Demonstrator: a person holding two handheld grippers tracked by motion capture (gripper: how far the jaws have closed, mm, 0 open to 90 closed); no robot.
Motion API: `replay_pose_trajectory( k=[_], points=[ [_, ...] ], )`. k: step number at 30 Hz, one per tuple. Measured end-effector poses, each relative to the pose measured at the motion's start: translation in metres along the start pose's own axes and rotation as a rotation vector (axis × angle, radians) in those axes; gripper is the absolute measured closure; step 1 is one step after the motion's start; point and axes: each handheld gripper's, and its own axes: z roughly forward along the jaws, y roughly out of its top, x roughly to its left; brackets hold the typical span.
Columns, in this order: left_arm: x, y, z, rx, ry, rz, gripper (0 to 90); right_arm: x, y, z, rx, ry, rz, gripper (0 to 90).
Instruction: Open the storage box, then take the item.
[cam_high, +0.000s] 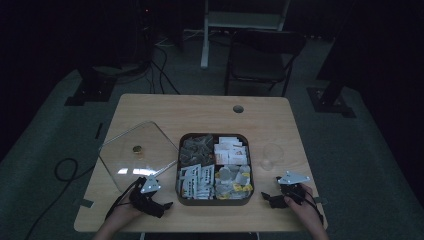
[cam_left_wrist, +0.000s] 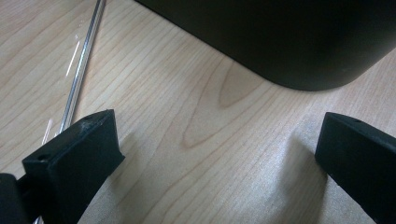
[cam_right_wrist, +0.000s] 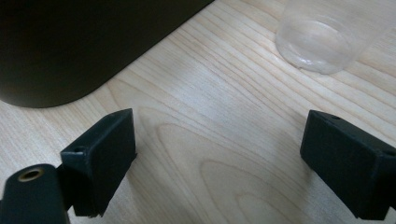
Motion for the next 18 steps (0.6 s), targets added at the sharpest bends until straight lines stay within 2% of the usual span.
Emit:
replay_pose_trajectory(
  k=[4,13,15,18],
  points=[
    [-0.0015,0.0003,0.0002,0.000,0.012,-0.013,0.5,0.0002,0.0004,0.0005,-0.001,-0.003,0.004,9.9],
    [-0.0018,-0.0002,-0.0001,-0.001,0.010,-0.012,0.5,0.0026,0.0015,0.0015,0.000,-0.025,0.025,10.0],
    [-0.0019,-0.0003,-0.0002,-0.002,0.010,-0.012,0.5,0.0033,0.0014,0.0009,-0.009,-0.031,0.034,14.0],
    [-0.0019,-0.0003,-0.0002,-0.002,0.010,-0.012,0.5,0.0031,0.0009,-0.0002,-0.022,-0.022,0.056,14.2]
  ],
)
